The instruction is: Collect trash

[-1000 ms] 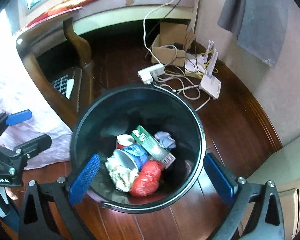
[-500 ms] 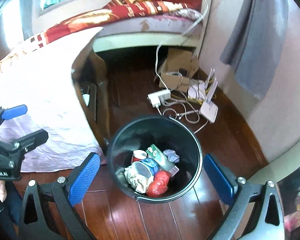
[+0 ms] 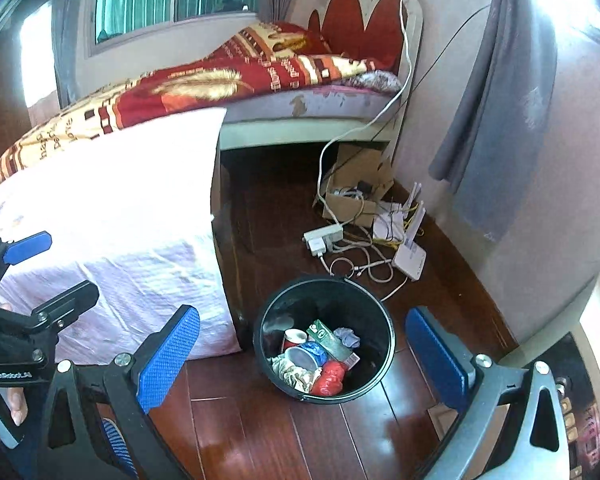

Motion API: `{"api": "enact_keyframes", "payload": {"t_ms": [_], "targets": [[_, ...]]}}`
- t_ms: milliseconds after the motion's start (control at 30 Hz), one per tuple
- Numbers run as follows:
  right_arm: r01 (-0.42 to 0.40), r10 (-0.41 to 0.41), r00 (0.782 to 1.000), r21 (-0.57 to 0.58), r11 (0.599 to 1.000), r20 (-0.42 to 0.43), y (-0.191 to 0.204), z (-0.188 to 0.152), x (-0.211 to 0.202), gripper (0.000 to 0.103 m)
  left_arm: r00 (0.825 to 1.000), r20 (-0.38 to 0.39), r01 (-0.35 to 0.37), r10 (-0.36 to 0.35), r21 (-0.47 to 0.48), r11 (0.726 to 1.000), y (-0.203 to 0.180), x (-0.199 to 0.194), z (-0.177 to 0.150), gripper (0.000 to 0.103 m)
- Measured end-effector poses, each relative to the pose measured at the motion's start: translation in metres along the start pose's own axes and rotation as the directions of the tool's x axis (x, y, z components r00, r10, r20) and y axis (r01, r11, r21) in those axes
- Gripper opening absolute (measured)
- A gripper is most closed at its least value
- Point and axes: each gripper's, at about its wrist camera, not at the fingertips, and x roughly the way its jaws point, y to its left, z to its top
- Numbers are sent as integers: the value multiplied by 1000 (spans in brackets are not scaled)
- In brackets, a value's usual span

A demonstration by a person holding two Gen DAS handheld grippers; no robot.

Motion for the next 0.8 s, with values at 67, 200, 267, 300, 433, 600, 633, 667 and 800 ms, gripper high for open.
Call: {"api": "enact_keyframes", "payload": {"t_ms": [67, 200, 267, 300, 433, 600, 633, 667, 800], "targets": [[5, -5, 1000, 9, 1000, 26, 3, 1, -19, 103, 1000, 23, 2, -2, 1, 1000, 1, -14, 2, 103], [23, -23, 998, 9, 1000, 61, 7, 1, -49, 103, 998, 61, 17, -17, -1, 1000, -1, -41, 7, 103], [31, -32, 997, 11, 999, 71, 8, -1, -61, 103, 996, 83, 23, -23, -3, 1000, -3, -53, 8, 103], [33, -34, 997, 15, 999, 76, 10, -2, -69, 103, 995, 94, 25, -24, -4, 1000, -4, -60, 9, 103], [34, -37, 994, 27, 999, 101, 10, -7, -93, 103, 991, 134, 24, -22, -13, 1000, -6, -80, 8, 103], [39, -46, 990, 55, 998, 132, 5, -10, -116, 103, 986, 164, 10, -12, 10, 1000, -9, -92, 9, 103], [40, -47, 990, 55, 998, 135, 5, -10, -119, 103, 986, 165, 9, -11, 14, 1000, -9, -92, 10, 103], [45, -52, 989, 54, 998, 137, 5, -9, -120, 103, 986, 165, 8, -10, 16, 1000, -10, -92, 10, 103], [51, -58, 988, 50, 997, 142, 5, -6, -122, 103, 985, 173, 16, -19, 17, 1000, -11, -94, 12, 103]]}}
